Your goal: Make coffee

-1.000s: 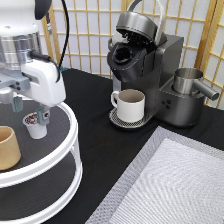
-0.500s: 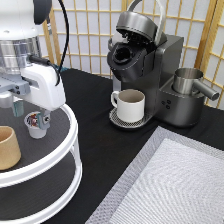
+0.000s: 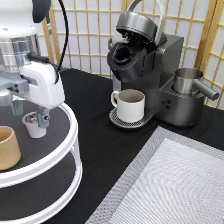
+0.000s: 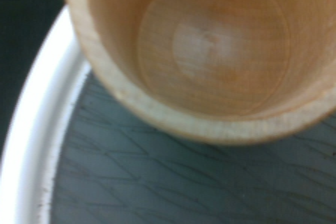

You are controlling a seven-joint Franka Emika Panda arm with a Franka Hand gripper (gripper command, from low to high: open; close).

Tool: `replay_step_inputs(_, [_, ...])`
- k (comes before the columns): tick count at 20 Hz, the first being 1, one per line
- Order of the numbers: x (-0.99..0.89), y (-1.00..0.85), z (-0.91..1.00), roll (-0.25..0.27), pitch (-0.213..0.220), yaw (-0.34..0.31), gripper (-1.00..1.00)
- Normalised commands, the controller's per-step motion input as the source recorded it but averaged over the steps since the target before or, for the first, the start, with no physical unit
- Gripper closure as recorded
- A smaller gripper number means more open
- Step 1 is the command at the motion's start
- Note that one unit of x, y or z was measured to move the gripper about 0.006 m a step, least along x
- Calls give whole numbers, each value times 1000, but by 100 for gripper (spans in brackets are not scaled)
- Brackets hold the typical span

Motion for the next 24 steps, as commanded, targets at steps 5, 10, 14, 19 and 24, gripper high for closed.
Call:
replay_step_inputs(5, [196, 28, 466, -14, -11, 1, -100])
replay_step_inputs(10, [95, -18, -229, 29, 1, 29, -100])
replay_step_inputs(14, [-26, -5, -517, 39, 2, 33, -100])
replay_step_inputs(19, [-341, 32, -293, 2, 35, 7, -100])
replay_step_inputs(24, [-242, 0, -167, 0, 8, 7, -100])
